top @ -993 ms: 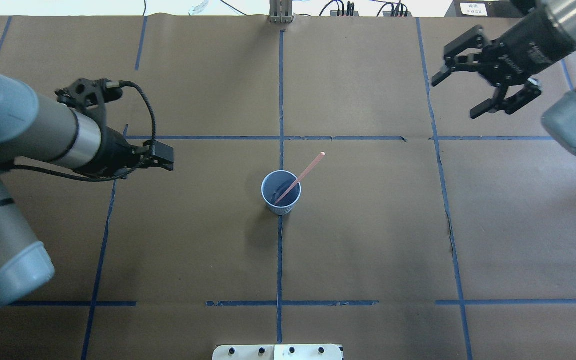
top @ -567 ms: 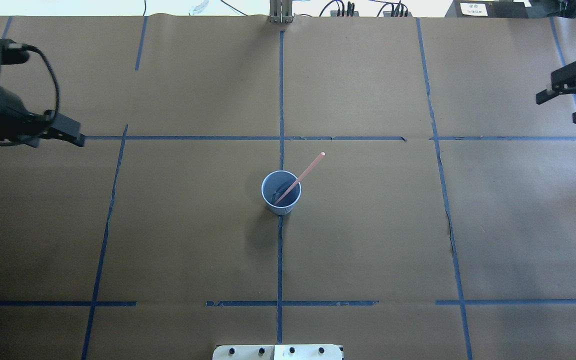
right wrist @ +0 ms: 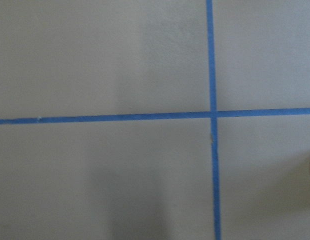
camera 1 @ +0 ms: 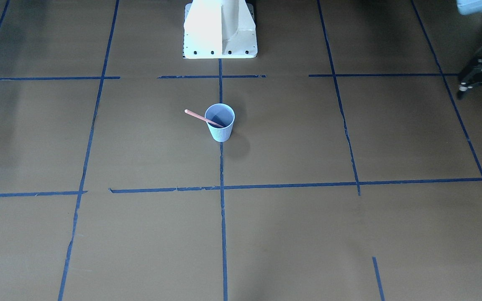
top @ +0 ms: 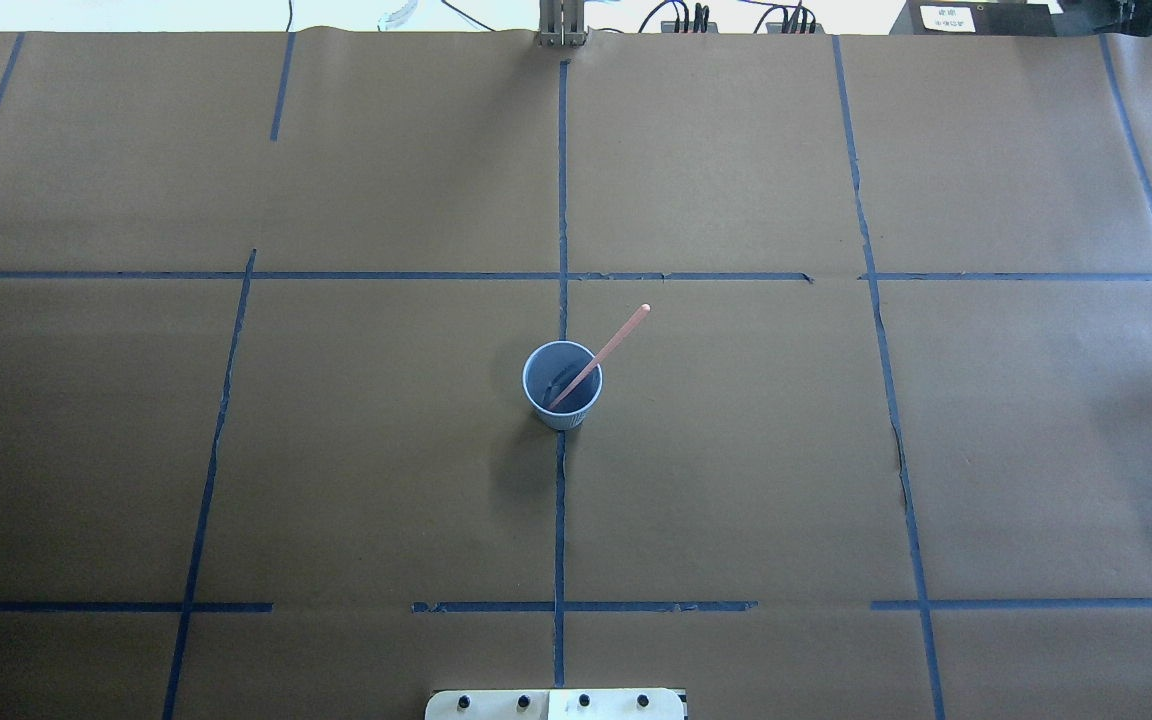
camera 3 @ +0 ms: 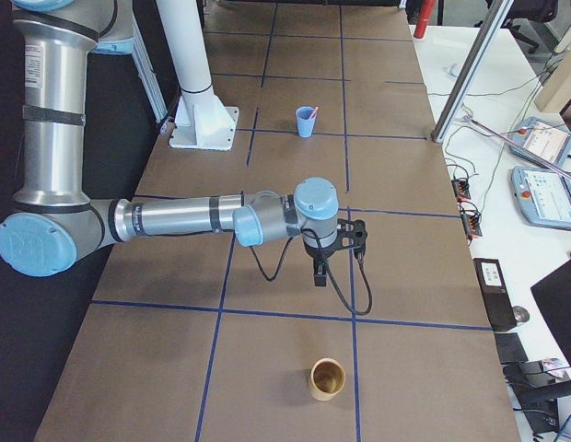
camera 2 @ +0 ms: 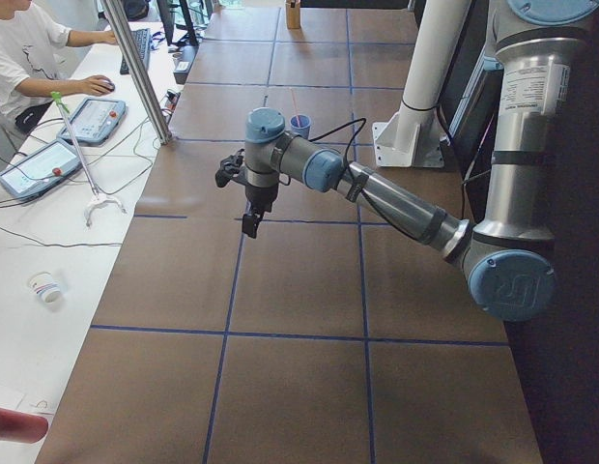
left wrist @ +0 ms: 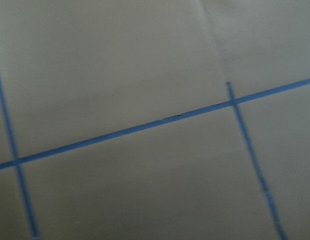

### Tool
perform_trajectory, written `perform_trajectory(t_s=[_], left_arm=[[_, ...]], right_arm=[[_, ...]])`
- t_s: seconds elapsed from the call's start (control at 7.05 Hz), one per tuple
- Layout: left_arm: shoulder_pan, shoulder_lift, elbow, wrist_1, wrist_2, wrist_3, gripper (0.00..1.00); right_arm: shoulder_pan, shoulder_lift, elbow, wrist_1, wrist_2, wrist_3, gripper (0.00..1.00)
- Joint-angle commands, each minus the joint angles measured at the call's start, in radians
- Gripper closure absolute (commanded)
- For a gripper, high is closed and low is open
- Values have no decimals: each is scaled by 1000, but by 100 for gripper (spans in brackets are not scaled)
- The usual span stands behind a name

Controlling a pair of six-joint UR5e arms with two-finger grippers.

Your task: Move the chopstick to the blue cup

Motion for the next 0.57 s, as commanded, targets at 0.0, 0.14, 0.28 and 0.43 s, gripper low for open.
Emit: perform_trajectory(t_s=[0.0, 0.14, 0.28, 0.43], left_arm=[[-150, -7, 232, 40, -63, 314, 0], [-180, -19, 299, 42, -97, 426, 0], [-186, 6, 297, 30, -102, 434, 0], [-185, 22, 295, 40, -92, 425, 0]], right_arm=[[80, -22, -59, -80, -34, -277, 0], [87, -11, -66, -108, -42, -313, 0], [87, -5, -64, -122, -39, -315, 0], [87, 9, -67, -122, -34, -307, 0]])
